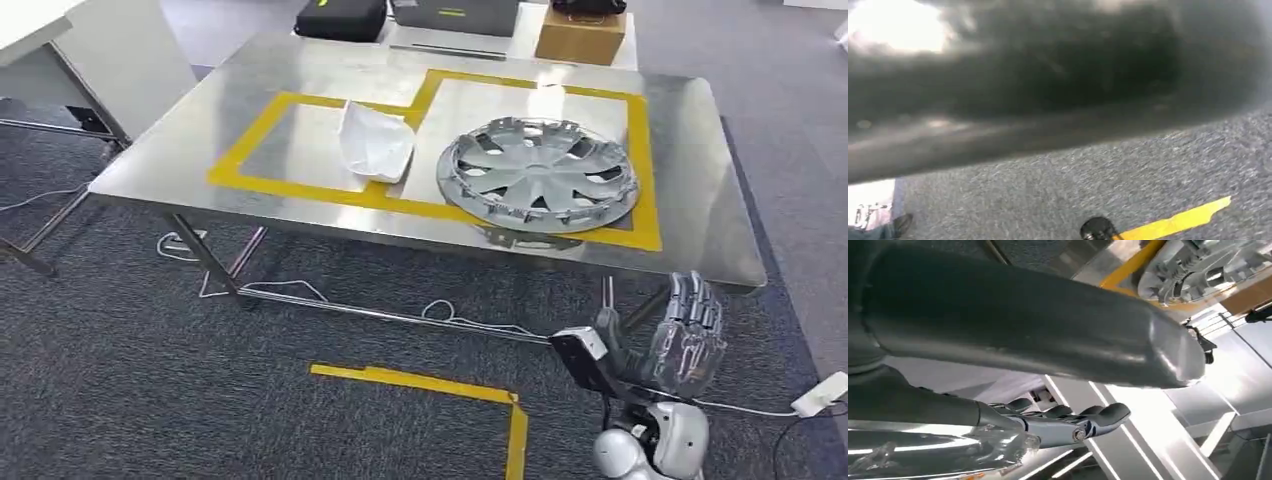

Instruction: Take the parts from the cabinet and place them on the table.

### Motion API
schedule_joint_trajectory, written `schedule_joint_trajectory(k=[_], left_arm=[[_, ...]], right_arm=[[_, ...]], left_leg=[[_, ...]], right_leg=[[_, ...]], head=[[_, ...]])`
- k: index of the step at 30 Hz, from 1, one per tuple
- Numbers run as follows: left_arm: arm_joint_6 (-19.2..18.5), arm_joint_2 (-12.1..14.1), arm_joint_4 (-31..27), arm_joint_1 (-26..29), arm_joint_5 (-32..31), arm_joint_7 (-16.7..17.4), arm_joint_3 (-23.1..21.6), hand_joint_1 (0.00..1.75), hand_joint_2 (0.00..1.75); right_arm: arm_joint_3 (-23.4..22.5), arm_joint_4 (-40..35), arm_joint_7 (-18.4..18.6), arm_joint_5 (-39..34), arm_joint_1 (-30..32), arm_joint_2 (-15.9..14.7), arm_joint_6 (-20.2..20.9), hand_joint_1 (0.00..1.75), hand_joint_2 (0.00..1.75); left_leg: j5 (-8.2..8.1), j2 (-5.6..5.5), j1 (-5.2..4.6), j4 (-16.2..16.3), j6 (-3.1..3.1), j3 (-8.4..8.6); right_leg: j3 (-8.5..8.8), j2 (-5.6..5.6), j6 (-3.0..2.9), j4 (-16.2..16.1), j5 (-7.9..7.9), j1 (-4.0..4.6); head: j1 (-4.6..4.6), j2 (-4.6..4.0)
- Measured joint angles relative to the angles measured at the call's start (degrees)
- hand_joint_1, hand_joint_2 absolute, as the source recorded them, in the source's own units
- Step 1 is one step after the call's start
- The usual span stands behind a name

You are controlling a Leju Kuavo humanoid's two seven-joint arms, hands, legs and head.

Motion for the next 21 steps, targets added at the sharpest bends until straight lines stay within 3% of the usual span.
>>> schedule_joint_trajectory(k=[2,3,4,6,7,9,10,21], left_arm=[[0.1,0.0,-0.1,0.1,0.1,0.1,-0.3,0.0,0.0],[0.2,0.0,-0.1,0.1,0.2,0.1,-0.4,0.0,0.0],[0.3,0.0,-0.1,0.2,0.3,0.3,-0.5,0.0,0.0],[0.8,0.0,-0.3,0.4,0.4,0.5,-0.8,0.0,0.0],[1.2,0.0,-0.3,0.4,0.6,0.6,-1.0,0.0,0.0],[2.7,0.0,-0.6,0.6,1.5,0.8,-1.4,0.0,0.0],[3.3,0.0,-0.9,0.8,2.0,1.0,-1.8,0.0,0.0],[9.3,0.0,-3.1,2.3,6.5,1.8,-4.5,0.0,0.0]], right_arm=[[0.0,0.6,0.0,0.0,0.3,-0.1,0.0,0.0,0.0],[0.0,0.9,0.0,0.1,0.5,-0.2,0.0,0.0,0.0],[0.0,1.2,0.0,0.2,0.5,-0.2,0.0,0.0,0.0],[-0.2,1.5,-0.2,-0.1,0.4,-0.2,0.0,0.0,0.0],[-0.5,1.8,-0.3,-1.4,0.3,-0.2,0.0,0.0,0.0],[-1.2,3.4,-0.2,-6.5,0.3,-0.3,0.0,0.0,0.0],[-1.6,4.3,0.1,-8.7,0.4,-0.3,0.0,0.0,0.0],[-8.6,14.6,-0.3,-21.4,1.0,-0.8,0.6,0.0,0.0]], left_leg=[[0.35,0.07,-0.71,0.0,0.5,-0.49],[0.45,0.06,-1.03,0.0,0.64,-0.57],[0.49,0.05,-1.37,0.0,0.7,-0.57],[0.49,0.05,-1.72,0.0,0.73,-0.37],[0.5,0.07,-1.75,0.0,0.71,-0.41],[0.4,0.12,-2.04,0.7,0.72,-1.17],[0.42,0.13,-2.0,0.8,0.85,-1.27],[0.66,0.12,-1.96,0.7,0.5,-1.39]], right_leg=[[-3.14,0.01,-0.25,7.3,-2.25,0.13],[-2.52,0.03,-0.62,6.5,-1.36,0.26],[-0.42,0.07,-1.23,3.2,0.65,0.54],[5.53,0.11,-2.64,-7.3,5.12,1.38],[7.65,-0.1,-3.67,-11.2,4.78,1.88],[8.56,-0.02,-3.36,-12.7,4.96,1.8],[8.47,0.02,-2.66,-12.8,4.91,1.78],[8.3,0.0,-2.77,-12.5,4.93,1.81]], head=[[-0.02,0.0],[0.0,0.0],[-0.04,0.0],[-0.07,0.0],[-0.09,0.0],[0.09,0.0],[0.0,0.0],[0.04,0.0]])
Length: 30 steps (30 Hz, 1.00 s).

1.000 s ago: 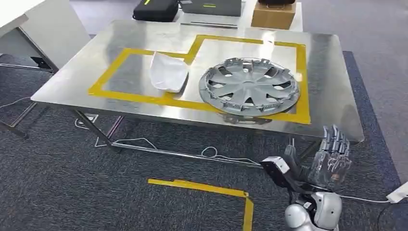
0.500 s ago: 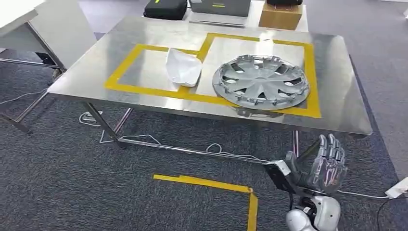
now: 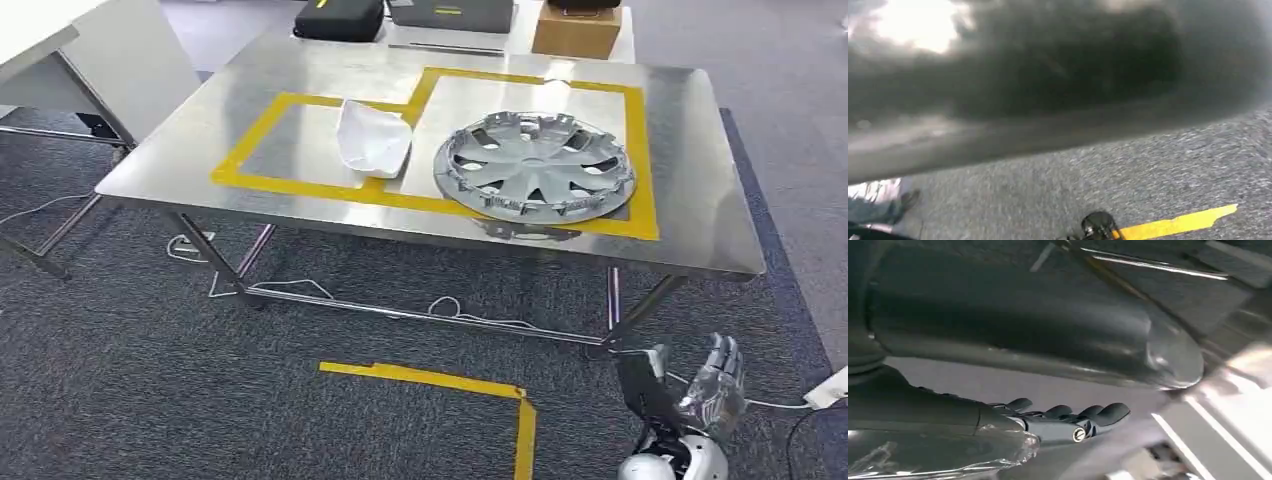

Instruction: Take the parts from the cabinet and place them on the table.

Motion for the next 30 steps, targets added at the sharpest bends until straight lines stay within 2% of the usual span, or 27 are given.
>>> schedule_joint_trajectory(k=[3,7,12,17,18,20,21,22,23,24,25,26,27,28,29,30], left_arm=[[2.3,0.0,-0.3,0.2,3.5,-0.8,-0.7,0.0,0.0],[2.7,0.0,-0.3,0.2,5.7,-2.2,-0.7,0.0,0.0],[2.8,0.0,-0.3,0.1,5.9,-2.3,-0.7,0.0,0.0],[2.8,0.0,-0.3,0.1,5.9,-2.3,-0.7,0.0,0.0],[2.8,0.0,-0.3,0.1,6.6,-2.5,-0.7,0.0,0.0],[2.8,0.0,-0.3,-0.1,8.2,-3.6,-0.5,0.0,0.0],[2.8,0.0,-0.2,-0.2,8.8,-4.0,-0.3,0.0,0.0],[2.9,0.0,-0.1,-0.5,9.4,-4.5,-0.2,0.0,0.0],[2.9,0.0,-0.1,-0.6,9.9,-5.0,0.0,0.0,0.0],[2.9,0.0,0.2,-0.7,10.4,-5.4,0.3,0.0,0.0],[2.9,0.0,0.4,-0.9,10.8,-5.6,0.5,0.0,0.0],[2.9,0.0,0.8,-1.1,11.1,-5.9,0.8,0.0,0.0],[2.9,0.0,1.1,-1.3,11.4,-6.2,1.1,0.0,0.0],[2.9,0.0,1.4,-1.4,11.5,-6.4,1.2,0.0,0.0],[2.9,0.0,1.6,-1.6,11.8,-6.4,1.3,0.0,0.0],[2.9,0.0,1.9,-1.8,11.9,-6.5,1.5,0.0,0.0]], right_arm=[[-4.1,4.2,-2.0,-4.1,0.5,0.1,0.0,0.0,0.0],[-9.9,8.7,-4.7,-5.7,1.6,0.5,0.0,0.0,0.0],[-13.3,11.3,-5.2,-5.3,1.7,1.0,0.2,0.0,0.0],[-14.7,12.3,-5.2,-5.1,1.6,1.5,0.3,0.0,0.0],[-15.1,12.5,-4.8,-4.8,1.6,1.6,0.4,0.0,0.0],[-16.7,13.1,-4.3,-4.4,1.6,2.3,0.7,0.0,0.0],[-17.7,13.4,-4.6,-4.4,1.6,2.3,1.0,0.0,0.0],[-19.1,14.2,-5.4,-4.3,1.6,2.7,1.3,0.0,0.0],[-20.6,15.1,-6.2,-4.1,1.5,3.0,1.6,0.0,0.0],[-22.5,16.2,-6.8,-3.6,1.4,3.4,1.9,0.0,0.0],[-23.8,17.0,-7.1,-3.2,1.5,3.6,2.2,0.0,0.0],[-25.5,18.2,-7.3,-2.5,1.4,4.0,2.6,0.0,0.0],[-26.9,19.2,-7.4,-1.8,1.4,4.2,2.8,0.0,0.0],[-27.8,19.8,-7.3,-1.2,1.3,4.4,3.0,0.0,0.0],[-29.1,20.5,-7.3,-0.4,1.2,4.6,3.2,0.0,0.0],[-30.0,21.0,-7.0,0.4,0.9,4.7,3.3,0.0,0.0]], left_leg=[[0.06,-0.01,-0.01,0.0,-0.04,0.0],[0.13,-0.02,-0.01,0.0,-0.07,-0.04],[0.14,0.0,-0.02,0.0,-0.07,-0.03],[0.23,0.0,-0.04,0.0,-0.02,-0.04],[0.19,0.0,-0.18,0.3,0.21,-0.07],[0.68,0.0,-0.23,-0.2,0.99,-0.09],[1.53,0.25,0.47,-1.4,1.21,0.29],[1.75,0.51,0.5,-1.7,1.4,0.28],[1.84,0.57,0.6,-1.7,1.53,0.03],[1.87,0.77,0.59,-1.7,1.5,-0.22],[1.93,1.07,0.59,-1.7,1.39,-0.36],[1.97,1.4,0.62,-1.7,1.31,-0.53],[1.93,1.83,0.69,-1.7,1.13,-0.51],[1.9,2.21,0.82,-1.6,0.83,-0.5],[1.72,2.76,1.02,-1.4,0.44,-0.48],[1.44,3.26,1.32,-0.9,-0.09,-0.49]], right_leg=[[0.01,-0.03,-0.04,0.0,0.05,-0.01],[0.02,-0.02,-0.14,0.0,0.18,-0.02],[0.0,0.02,-0.09,0.0,0.23,-0.03],[-0.01,0.01,-0.09,0.0,0.28,-0.04],[0.04,0.05,0.25,-0.3,0.63,-0.29],[0.05,-0.02,0.76,-0.5,0.93,-0.24],[-0.18,0.04,0.86,-0.2,0.48,-0.09],[-1.08,0.22,1.21,1.0,-0.85,-0.13],[-2.48,0.28,1.52,4.1,-3.03,-0.29],[-5.01,0.28,1.89,9.8,-5.89,-0.77],[-7.29,0.29,2.25,15.0,-8.05,-1.1],[-8.7,0.26,2.6,18.3,-8.93,-1.41],[-8.64,0.22,2.88,18.3,-8.22,-1.8],[-7.24,0.11,3.23,16.0,-6.56,-2.19],[-4.43,-0.26,3.64,10.6,-3.98,-2.64],[-0.87,-1.26,4.13,4.2,-1.47,-3.02]], head=[[-0.02,0.0],[0.0,0.0],[0.0,0.0],[0.0,0.0],[0.0,0.0],[-0.07,0.0],[-0.07,0.0],[0.02,0.0],[0.29,0.0],[0.33,0.0],[0.24,0.0],[0.37,0.0],[0.33,0.0],[0.31,0.0],[0.29,0.0],[0.31,0.0]])
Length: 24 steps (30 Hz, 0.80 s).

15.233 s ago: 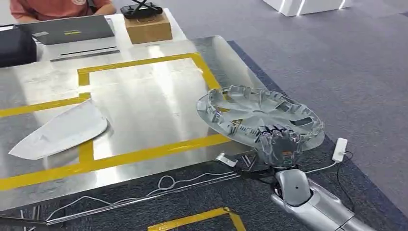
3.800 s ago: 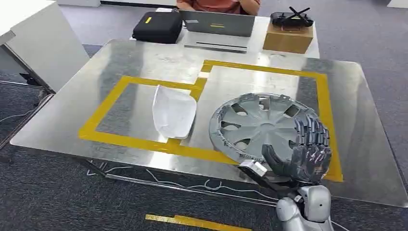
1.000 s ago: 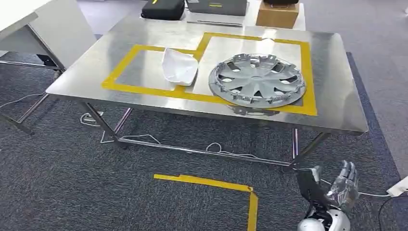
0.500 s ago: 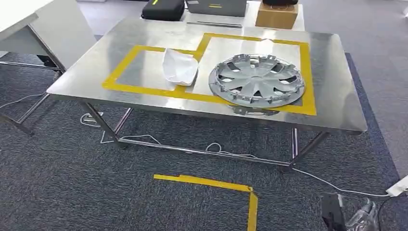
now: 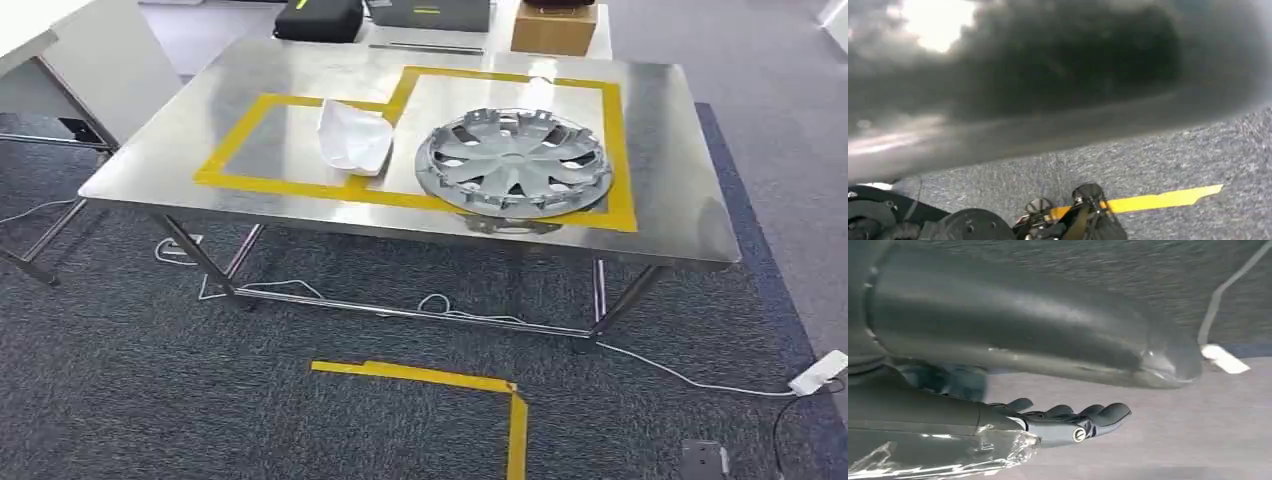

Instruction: Take the parts from the cabinet and place them on the table.

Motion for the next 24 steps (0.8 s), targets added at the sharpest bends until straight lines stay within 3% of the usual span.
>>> schedule_joint_trajectory(k=[1,2,4,6,7,8,9,10,11,12,13,14,15,16,17,19,21,22,23,24], left_arm=[[0.0,0.0,0.2,-0.2,0.0,-0.2,0.2,0.0,0.0],[0.0,0.0,0.3,-0.3,0.1,-0.3,0.7,0.0,0.0],[0.0,0.0,0.5,-0.6,0.6,-0.7,1.1,0.0,0.0],[0.1,0.1,0.7,-0.7,1.0,-0.8,1.1,0.0,0.0],[0.0,0.1,0.8,-0.8,1.2,-0.9,1.2,0.0,0.0],[0.0,0.1,0.9,-0.8,1.4,-0.9,1.2,0.0,0.0],[0.0,0.1,1.0,-0.8,1.6,-0.9,1.3,0.0,0.0],[0.0,0.1,1.2,-0.8,1.8,-1.0,1.5,0.0,0.0],[0.0,0.1,1.4,-0.8,1.9,-1.0,1.7,0.0,0.0],[0.1,0.1,1.5,-0.9,2.0,-1.1,1.9,0.0,0.0],[0.0,0.1,1.7,-0.9,2.1,-1.1,2.0,0.0,0.0],[0.0,0.1,1.8,-0.9,2.2,-1.2,2.1,0.0,0.0],[0.0,0.1,1.9,-0.9,2.3,-1.4,2.2,0.0,0.0],[0.0,0.1,1.9,-0.9,2.3,-1.5,2.2,0.0,0.0],[0.0,0.1,2.0,-1.0,2.3,-1.6,2.4,0.0,0.0],[0.1,0.1,2.2,-1.3,2.3,-1.7,2.6,0.0,0.0],[0.1,0.0,2.2,-1.4,2.4,-1.7,2.8,0.0,0.0],[0.1,0.0,2.3,-1.4,2.4,-1.7,2.7,0.0,0.0],[0.1,0.0,2.3,-1.5,2.4,-1.7,2.8,0.0,0.0],[0.1,0.0,2.3,-1.5,2.4,-1.7,2.9,0.0,0.0]], right_arm=[[-0.9,0.6,0.2,0.8,-0.4,0.4,0.1,0.0,0.0],[-1.6,1.4,0.3,1.5,-1.0,1.1,0.4,0.0,0.0],[-3.1,1.9,0.5,2.8,-1.3,1.3,0.7,0.0,0.0],[-4.3,2.4,0.7,3.4,-1.3,1.5,1.1,0.0,0.0],[-5.0,2.7,0.9,3.7,-1.3,1.7,1.2,0.0,0.0],[-5.5,2.8,1.1,4.1,-1.5,1.8,1.4,0.0,0.0],[-5.9,2.8,1.1,4.5,-1.8,1.9,1.7,0.0,0.0],[-6.2,2.8,1.2,4.8,-2.1,2.0,1.9,0.0,0.0],[-6.7,2.9,1.3,5.3,-2.1,2.1,2.1,0.0,0.0],[-7.1,3.0,1.3,5.7,-2.1,2.3,2.3,0.0,0.0],[-7.5,3.1,1.4,6.1,-2.1,2.4,2.4,0.0,0.0],[-7.9,3.1,1.5,6.6,-2.1,2.7,2.5,0.0,0.0],[-8.3,3.1,1.5,6.7,-2.3,2.8,2.6,0.0,0.0],[-8.5,3.1,1.5,7.0,-2.4,3.0,2.7,0.0,0.0],[-8.7,3.1,1.5,7.1,-2.6,3.2,2.9,0.0,0.0],[-9.0,3.1,1.3,7.9,-2.6,3.3,3.1,0.0,0.0],[-9.7,3.3,1.2,9.0,-2.4,3.3,3.4,0.0,0.0],[-9.9,3.5,1.2,9.4,-2.5,3.3,3.6,0.0,0.0],[-10.1,3.6,1.2,9.7,-2.7,3.3,3.8,0.0,0.0],[-10.1,3.7,1.2,9.8,-2.9,3.3,3.9,0.0,0.0]], left_leg=[[-0.43,0.54,-0.17,0.7,-0.66,-0.02],[-0.96,0.72,-0.37,1.3,-1.2,-0.13],[-1.11,1.33,-0.35,1.4,-1.64,0.14],[-1.31,1.89,0.0,1.6,-2.02,0.33],[-2.32,0.72,0.28,2.3,-2.48,0.15],[-4.81,-1.12,0.39,4.8,-2.7,-0.88],[-7.6,-2.06,0.43,9.0,-2.74,-2.59],[-10.17,-2.57,0.42,14.2,-2.73,-4.78],[-11.65,-2.78,0.41,18.2,-2.61,-6.53],[-11.76,-2.92,0.41,20.3,-2.38,-7.5],[-10.39,-3.0,0.38,19.5,-2.1,-6.98],[-7.83,-3.21,0.33,16.2,-1.75,-5.46],[-4.63,-3.8,0.26,10.8,-1.36,-2.95],[-1.93,-5.54,0.21,5.5,-0.98,-0.56],[-1.98,-7.87,0.17,3.0,-0.64,0.44],[-2.11,-7.45,0.1,2.2,-0.81,0.17],[-1.61,-7.05,-0.08,1.9,-0.6,0.22],[-1.11,-6.4,0.38,1.3,-0.32,0.26],[-1.0,-5.92,0.29,1.2,-0.05,0.1],[-0.93,-5.48,0.22,1.3,0.12,-0.08]], right_leg=[[1.82,-2.12,0.66,-3.8,-0.16,-0.09],[1.79,-1.94,-0.34,-3.7,-0.25,0.02],[1.44,-0.85,-1.9,-3.2,-0.48,0.36],[1.27,-0.04,-2.65,-3.1,-0.37,0.44],[1.36,0.3,-3.02,-3.2,-0.15,0.38],[1.54,0.66,-3.35,-3.2,0.06,0.43],[1.25,1.22,-3.71,-3.2,0.29,0.56],[0.92,1.88,-3.98,-3.1,0.49,0.72],[0.7,2.5,-4.1,-3.1,0.6,0.9],[0.61,3.19,-4.18,-3.1,0.68,1.1],[0.62,3.87,-4.2,-3.1,0.72,1.22],[0.67,4.7,-4.19,-3.1,0.75,1.31],[0.82,5.57,-4.15,-3.0,0.8,1.35],[0.89,6.13,-4.06,-3.0,0.86,1.34],[0.77,6.44,-3.97,-2.9,0.9,1.41],[-0.19,7.36,-3.28,-2.7,1.29,1.25],[-0.49,7.93,-2.52,-3.0,1.69,1.04],[-0.85,7.44,-2.46,-2.7,1.39,1.0],[-1.81,4.49,-2.43,-0.7,-0.46,1.19],[-3.42,3.07,-2.25,2.7,-2.77,1.2]], head=[[0.04,0.0],[0.28,0.0],[-0.4,0.0],[-0.39,0.0],[-0.39,0.0],[-0.44,0.0],[-0.44,0.0],[-0.48,0.0],[-0.46,0.0],[-0.44,0.0],[-0.42,0.0],[-0.44,0.0],[-0.42,0.0],[-0.46,0.0],[-0.35,0.0],[-0.59,0.0],[-0.5,0.0],[-0.48,0.0],[-0.4,0.0],[0.02,0.0]])
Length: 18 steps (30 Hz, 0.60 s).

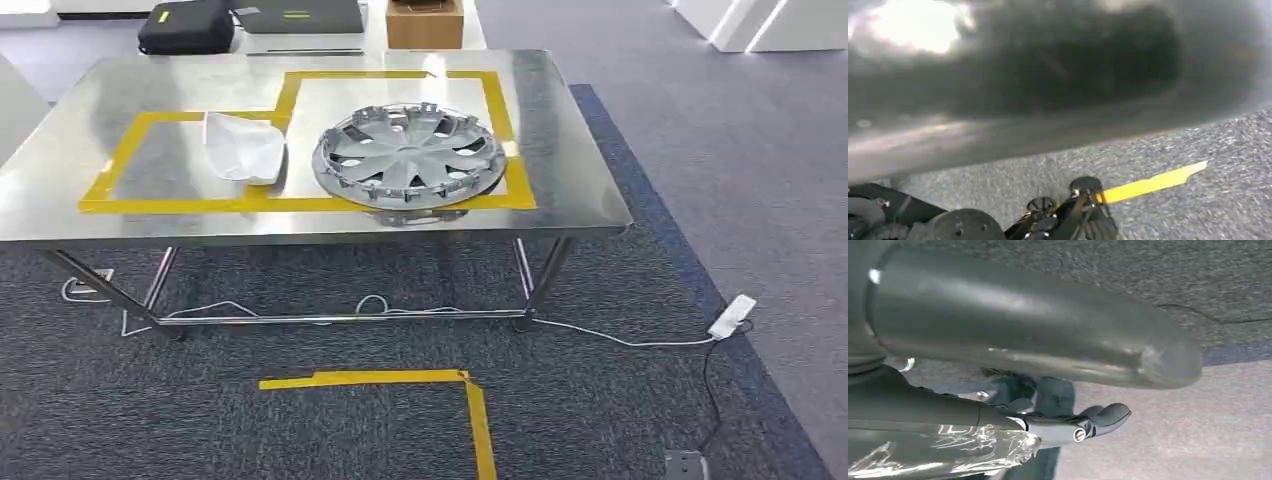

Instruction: Take the parts from the cabinet and place them on the table.

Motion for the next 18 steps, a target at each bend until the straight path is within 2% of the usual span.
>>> schedule_joint_trajectory(k=[1,2,3,4,5,7,8,10,11,12,14,17,18], left_arm=[[0.0,0.0,0.1,0.1,0.1,0.0,0.1,0.0,0.0],[0.0,0.0,0.2,0.2,0.1,0.0,0.1,0.0,0.0],[0.0,0.0,0.3,0.1,0.1,0.0,0.2,0.0,0.0],[0.0,0.0,0.4,0.1,0.1,0.0,0.3,0.0,0.0],[0.0,0.0,0.4,0.1,0.1,0.0,0.4,0.0,0.0],[0.0,0.0,0.5,0.0,0.2,0.0,0.4,0.0,0.0],[0.0,0.0,0.5,-0.1,0.2,0.2,0.5,0.0,0.0],[0.0,0.0,0.5,-0.2,0.2,0.3,0.5,0.0,0.0],[0.0,0.0,0.5,-0.1,0.2,0.4,0.5,0.0,0.0],[0.0,0.0,0.5,-0.1,0.2,0.4,0.5,0.0,0.0],[0.0,0.0,0.5,-0.1,-0.2,0.4,0.8,0.0,0.0],[0.0,0.0,0.5,-0.2,-1.9,1.2,1.0,0.0,0.0],[0.0,0.0,0.6,-0.3,-2.1,1.4,1.1,0.0,0.0]], right_arm=[[0.0,0.2,0.0,0.1,-0.4,0.0,0.2,0.0,0.0],[-0.1,0.3,0.0,0.1,-0.5,0.0,0.2,0.0,0.0],[-0.1,0.4,0.0,0.1,-0.5,0.0,0.2,0.0,0.0],[-0.2,0.5,0.0,0.2,-0.4,0.0,0.2,0.0,0.0],[-0.4,0.5,0.0,0.2,-0.4,0.0,0.2,0.0,0.0],[-0.5,0.6,0.0,0.4,-0.4,0.0,0.3,0.0,0.0],[-0.5,0.7,0.0,0.8,-0.6,0.0,0.4,0.0,0.0],[-0.5,1.0,0.1,1.6,-0.7,0.0,0.5,0.0,0.0],[-0.5,1.2,0.2,2.0,-0.6,0.0,0.5,0.0,0.0],[-0.5,1.4,0.4,2.4,-0.6,0.0,0.5,0.0,0.0],[-0.6,1.5,0.5,3.0,-0.7,0.0,0.5,0.0,0.0],[-1.0,1.9,0.8,4.5,-0.8,0.0,1.0,0.0,0.0],[-1.0,1.9,1.0,5.0,-0.8,0.0,1.2,0.0,0.0]], left_leg=[[0.09,0.73,-0.17,0.0,0.13,-0.21],[0.19,1.35,-0.3,0.0,0.24,-0.52],[0.3,1.79,-0.39,0.1,0.21,-0.7],[0.36,2.14,-0.44,0.1,0.14,-0.75],[0.39,2.37,-0.46,0.1,0.09,-0.76],[0.45,2.64,-0.46,0.1,-0.04,-0.68],[0.51,2.84,-0.47,0.3,-0.24,-0.56],[0.48,2.84,-0.7,0.4,-0.78,-0.69],[-0.28,2.83,-0.76,0.6,0.3,-0.71],[0.16,2.81,-0.75,0.6,0.95,-0.71],[0.58,2.76,-0.62,0.5,0.09,-0.73],[0.68,2.74,-0.47,0.4,-0.14,-0.71],[0.7,2.73,-0.43,0.4,-0.46,-0.73]], right_leg=[[-2.38,-0.8,0.3,5.4,-2.8,-0.02],[-4.34,-1.01,0.54,10.0,-4.74,-0.03],[-5.38,-1.07,0.68,12.8,-5.45,-0.03],[-4.65,-1.09,0.71,12.2,-4.61,-0.03],[-2.56,-1.11,0.68,9.1,-2.83,-0.03],[3.83,-1.29,0.46,-1.4,1.24,-0.02],[6.75,-1.69,0.12,-7.0,1.17,0.06],[6.68,-1.52,-0.56,-7.1,1.8,0.4],[6.68,-1.63,-0.36,-7.3,1.86,0.33],[6.74,-1.64,-0.38,-7.3,1.87,0.42],[6.69,-1.66,-0.58,-7.2,1.94,0.58],[6.67,-1.65,-0.86,-7.2,1.98,0.77],[6.61,-1.66,-0.93,-7.1,1.93,0.79]], head=[[0.13,0.0],[0.09,0.0],[0.13,0.0],[0.09,0.0],[0.13,0.0],[0.13,0.0],[0.07,0.0],[0.0,0.0],[-0.04,0.0],[-0.22,0.0],[-0.2,0.0],[-0.15,0.0],[-0.15,0.0]])
